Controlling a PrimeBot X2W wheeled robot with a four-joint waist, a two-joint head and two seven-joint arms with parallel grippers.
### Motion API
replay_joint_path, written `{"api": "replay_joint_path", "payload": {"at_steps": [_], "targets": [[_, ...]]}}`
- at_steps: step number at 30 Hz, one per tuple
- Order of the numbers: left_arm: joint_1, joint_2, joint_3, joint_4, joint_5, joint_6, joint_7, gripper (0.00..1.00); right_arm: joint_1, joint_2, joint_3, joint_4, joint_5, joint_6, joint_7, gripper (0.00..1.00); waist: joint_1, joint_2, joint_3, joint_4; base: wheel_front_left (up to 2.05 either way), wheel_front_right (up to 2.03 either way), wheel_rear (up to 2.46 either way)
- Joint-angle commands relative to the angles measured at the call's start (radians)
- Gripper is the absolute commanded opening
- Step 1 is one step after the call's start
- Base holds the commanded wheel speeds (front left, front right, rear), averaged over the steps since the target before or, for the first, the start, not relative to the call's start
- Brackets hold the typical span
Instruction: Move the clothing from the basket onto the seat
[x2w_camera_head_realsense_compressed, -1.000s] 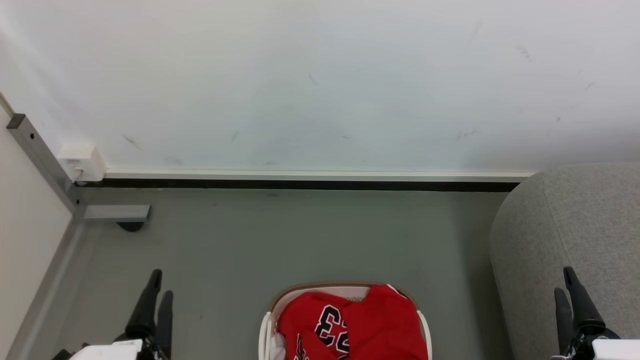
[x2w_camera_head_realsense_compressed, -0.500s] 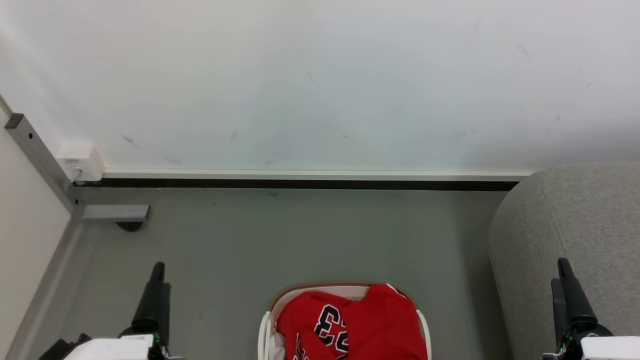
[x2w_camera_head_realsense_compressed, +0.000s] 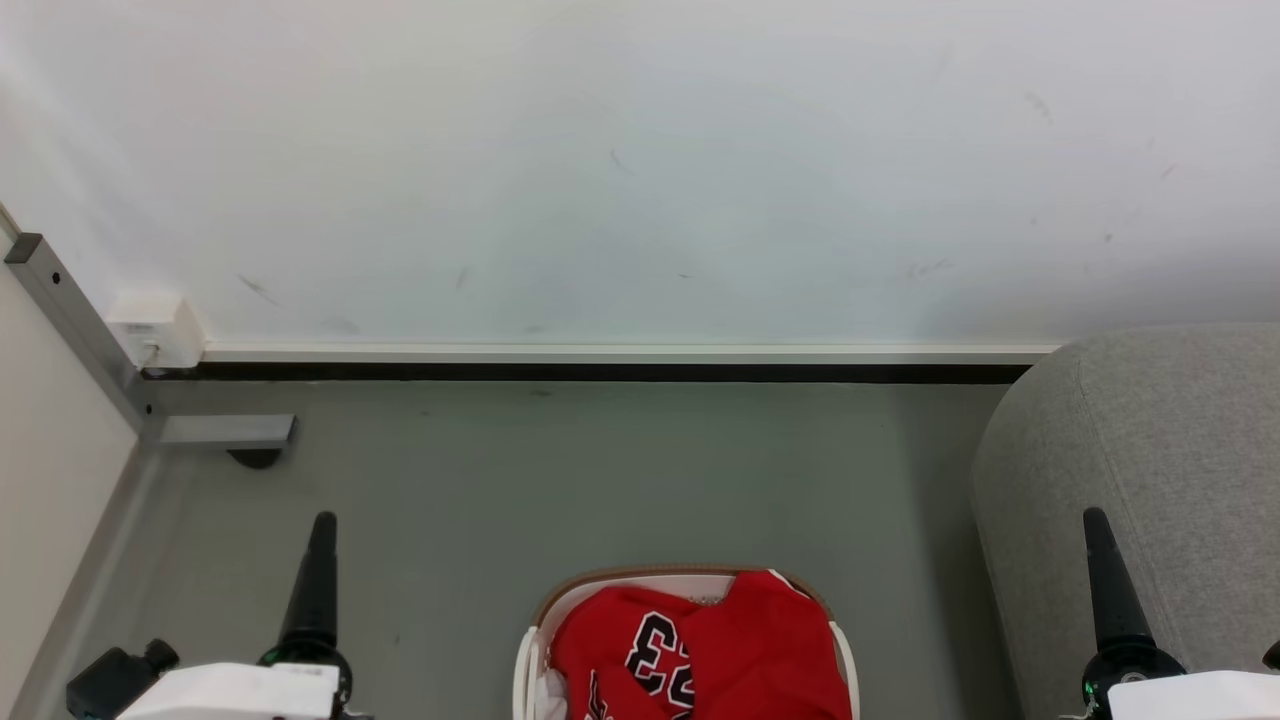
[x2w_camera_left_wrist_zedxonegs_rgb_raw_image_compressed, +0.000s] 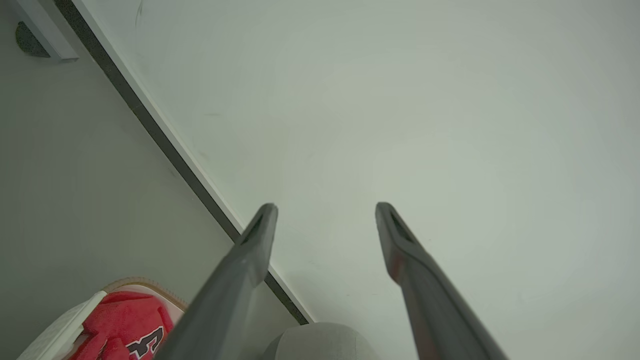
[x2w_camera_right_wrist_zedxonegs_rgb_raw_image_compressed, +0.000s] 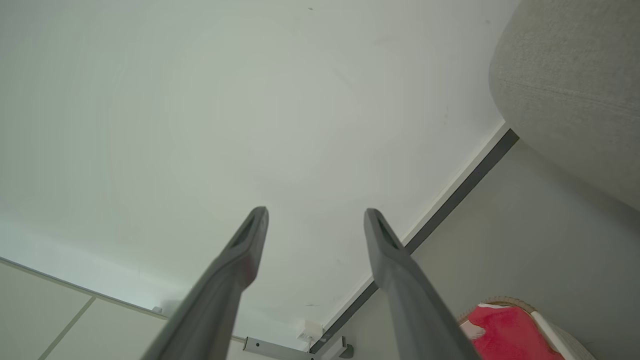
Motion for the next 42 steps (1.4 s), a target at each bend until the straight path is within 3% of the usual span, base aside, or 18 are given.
{"api": "replay_joint_path", "payload": {"at_steps": [1,18,32,42], "targets": [[-0.017,0.006,-0.002,-0.023,0.063,-0.008,-0.011,1.00,-0.007,-0.002,0.000,-0.023,-0.050,-0.001,-0.010,1.00,0.0000,0.0000,-0.001,0.000,0.00,0.00,0.00],[-0.005,0.016,-0.033,-0.060,0.475,0.011,-0.069,1.00,0.002,0.017,-0.012,0.005,-0.479,-0.001,-0.044,1.00,0.0000,0.0000,-0.002,-0.007,0.00,0.00,0.00],[0.007,0.035,-0.064,-0.022,0.667,0.038,-0.109,1.00,0.002,0.032,-0.005,0.020,-0.756,-0.001,-0.067,1.00,0.0000,0.0000,-0.006,-0.013,0.00,0.00,0.00],[0.006,0.045,-0.081,0.003,0.765,0.047,-0.135,1.00,0.008,0.042,-0.007,0.027,-0.881,-0.001,-0.081,1.00,0.0000,0.0000,-0.008,-0.011,0.00,0.00,0.00]]}}
